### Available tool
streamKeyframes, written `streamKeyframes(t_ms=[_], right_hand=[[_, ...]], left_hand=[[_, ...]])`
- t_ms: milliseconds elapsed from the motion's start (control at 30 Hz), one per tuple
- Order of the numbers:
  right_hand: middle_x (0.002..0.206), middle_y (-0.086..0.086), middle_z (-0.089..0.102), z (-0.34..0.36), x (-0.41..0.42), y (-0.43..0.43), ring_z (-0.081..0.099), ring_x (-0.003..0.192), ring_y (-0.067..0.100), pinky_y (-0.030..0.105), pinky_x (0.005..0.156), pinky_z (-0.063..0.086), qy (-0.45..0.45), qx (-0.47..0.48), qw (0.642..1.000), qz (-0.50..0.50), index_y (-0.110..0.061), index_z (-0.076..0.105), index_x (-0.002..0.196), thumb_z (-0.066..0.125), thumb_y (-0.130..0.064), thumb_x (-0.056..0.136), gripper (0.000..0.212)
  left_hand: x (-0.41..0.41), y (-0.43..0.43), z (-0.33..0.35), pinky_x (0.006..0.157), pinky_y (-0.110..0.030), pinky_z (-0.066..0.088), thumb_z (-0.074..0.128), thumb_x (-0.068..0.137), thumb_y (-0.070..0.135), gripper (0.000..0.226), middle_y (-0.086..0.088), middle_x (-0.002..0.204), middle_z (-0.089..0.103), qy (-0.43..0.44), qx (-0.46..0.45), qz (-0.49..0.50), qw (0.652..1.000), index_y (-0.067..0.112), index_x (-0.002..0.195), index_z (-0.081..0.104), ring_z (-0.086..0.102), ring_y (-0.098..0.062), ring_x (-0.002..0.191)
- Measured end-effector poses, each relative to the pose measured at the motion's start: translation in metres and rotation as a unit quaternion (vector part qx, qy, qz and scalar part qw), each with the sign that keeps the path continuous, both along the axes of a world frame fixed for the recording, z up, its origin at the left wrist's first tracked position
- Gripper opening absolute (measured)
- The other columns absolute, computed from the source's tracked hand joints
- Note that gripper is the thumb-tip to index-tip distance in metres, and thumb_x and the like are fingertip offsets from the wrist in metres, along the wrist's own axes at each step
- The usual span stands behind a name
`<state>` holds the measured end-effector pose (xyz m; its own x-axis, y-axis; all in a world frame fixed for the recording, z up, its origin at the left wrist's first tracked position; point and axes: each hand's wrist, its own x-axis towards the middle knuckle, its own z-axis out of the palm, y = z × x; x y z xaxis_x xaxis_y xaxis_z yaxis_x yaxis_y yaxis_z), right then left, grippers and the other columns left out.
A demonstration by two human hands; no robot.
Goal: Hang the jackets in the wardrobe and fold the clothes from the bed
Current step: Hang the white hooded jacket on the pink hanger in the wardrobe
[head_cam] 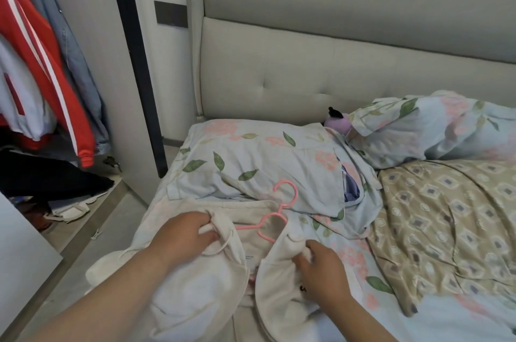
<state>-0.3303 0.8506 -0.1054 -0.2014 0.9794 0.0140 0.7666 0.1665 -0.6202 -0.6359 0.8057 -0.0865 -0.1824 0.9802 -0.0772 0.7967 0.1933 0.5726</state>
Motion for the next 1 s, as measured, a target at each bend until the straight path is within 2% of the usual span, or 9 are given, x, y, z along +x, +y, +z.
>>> streamKeyframes(t_ms=[100, 267, 333, 467, 567, 667, 767, 867, 1000], right_hand=[[0.060, -0.005, 0.057, 0.021, -0.007, 0.024, 0.055, 0.062, 0.016, 0.033, 0.058, 0.042, 0.042, 0.073, 0.996, -0.001, -0.023, 0.058, 0.070, 0.063, -0.030, 0.091, 0.022], [0.075, -0.008, 0.064, 0.060, -0.029, 0.089, 0.058, 0.075, 0.017, 0.037, 0.065, 0.046, 0.057, 0.124, 0.990, 0.019, -0.031, 0.059, 0.093, 0.061, -0.029, 0.093, 0.003], [0.081, -0.005, 0.067, 0.074, -0.042, 0.121, 0.058, 0.079, 0.020, 0.040, 0.069, 0.047, 0.042, 0.164, 0.985, 0.033, -0.028, 0.062, 0.100, 0.060, -0.030, 0.093, 0.008], [0.080, 0.006, 0.069, 0.097, -0.076, 0.188, 0.057, 0.079, 0.034, 0.039, 0.068, 0.043, -0.038, 0.253, 0.966, 0.045, -0.016, 0.069, 0.095, 0.065, -0.025, 0.089, 0.011], [0.081, 0.013, 0.071, 0.103, -0.106, 0.237, 0.058, 0.080, 0.039, 0.041, 0.069, 0.044, -0.079, 0.290, 0.954, 0.017, -0.017, 0.073, 0.092, 0.066, -0.027, 0.087, 0.013], [0.097, 0.012, 0.071, 0.088, -0.126, 0.276, 0.058, 0.093, 0.039, 0.037, 0.074, 0.040, -0.181, 0.248, 0.951, -0.032, -0.022, 0.072, 0.100, 0.059, -0.035, 0.091, 0.021], [0.119, 0.010, 0.064, 0.056, -0.134, 0.289, 0.055, 0.110, 0.036, 0.038, 0.088, 0.041, -0.249, 0.089, 0.963, -0.048, -0.024, 0.062, 0.117, 0.049, -0.039, 0.096, 0.029], [0.128, 0.015, 0.055, 0.040, -0.132, 0.273, 0.049, 0.117, 0.038, 0.040, 0.093, 0.039, -0.198, 0.042, 0.977, -0.064, -0.016, 0.050, 0.129, 0.047, -0.037, 0.096, 0.039], [0.124, 0.008, 0.057, 0.040, -0.079, 0.180, 0.048, 0.118, 0.028, 0.040, 0.100, 0.036, 0.017, 0.211, 0.976, -0.054, -0.010, 0.053, 0.128, 0.060, -0.017, 0.090, 0.039]], left_hand=[[-0.010, 0.020, 0.028, 0.072, -0.022, 0.039, 0.060, 0.089, 0.046, 0.008, 0.024, 0.089, 0.054, -0.003, 0.060, -0.024, 0.998, 0.041, 0.086, 0.065, 0.055, -0.004, 0.088], [-0.032, 0.071, 0.065, 0.070, -0.029, 0.040, 0.059, 0.091, 0.040, 0.008, 0.018, 0.088, 0.056, 0.036, 0.170, 0.003, 0.985, 0.034, 0.089, 0.063, 0.053, -0.008, 0.086], [-0.041, 0.099, 0.079, 0.071, -0.031, 0.039, 0.059, 0.092, 0.038, 0.007, 0.014, 0.090, 0.059, 0.049, 0.199, 0.023, 0.978, 0.031, 0.090, 0.062, 0.054, -0.013, 0.087], [-0.062, 0.165, 0.098, 0.087, -0.041, 0.043, 0.052, 0.097, 0.037, 0.017, -0.001, 0.104, 0.065, 0.140, 0.181, 0.051, 0.972, 0.023, 0.098, 0.062, 0.057, -0.028, 0.102], [-0.082, 0.209, 0.110, 0.092, -0.042, 0.042, 0.051, 0.096, 0.041, 0.026, -0.006, 0.113, 0.064, 0.216, 0.164, 0.059, 0.961, 0.026, 0.112, 0.065, 0.056, -0.031, 0.111], [-0.089, 0.229, 0.102, 0.100, -0.043, 0.042, 0.053, 0.095, 0.040, 0.041, -0.010, 0.131, 0.057, 0.143, 0.146, 0.063, 0.977, 0.019, 0.130, 0.056, 0.051, -0.032, 0.122], [-0.081, 0.205, 0.068, 0.105, -0.040, 0.039, 0.049, 0.097, 0.041, 0.045, -0.004, 0.143, 0.050, 0.082, 0.101, 0.023, 0.991, 0.018, 0.136, 0.051, 0.046, -0.027, 0.129], [-0.079, 0.143, 0.028, 0.108, -0.034, 0.034, 0.049, 0.097, 0.043, 0.047, 0.003, 0.145, 0.047, 0.028, 0.094, 0.037, 0.994, 0.024, 0.140, 0.048, 0.043, -0.022, 0.131], [-0.073, 0.029, -0.013, 0.099, -0.033, 0.036, 0.055, 0.093, 0.041, 0.046, 0.008, 0.131, 0.048, -0.010, 0.090, 0.110, 0.990, 0.026, 0.136, 0.049, 0.044, -0.019, 0.126]])
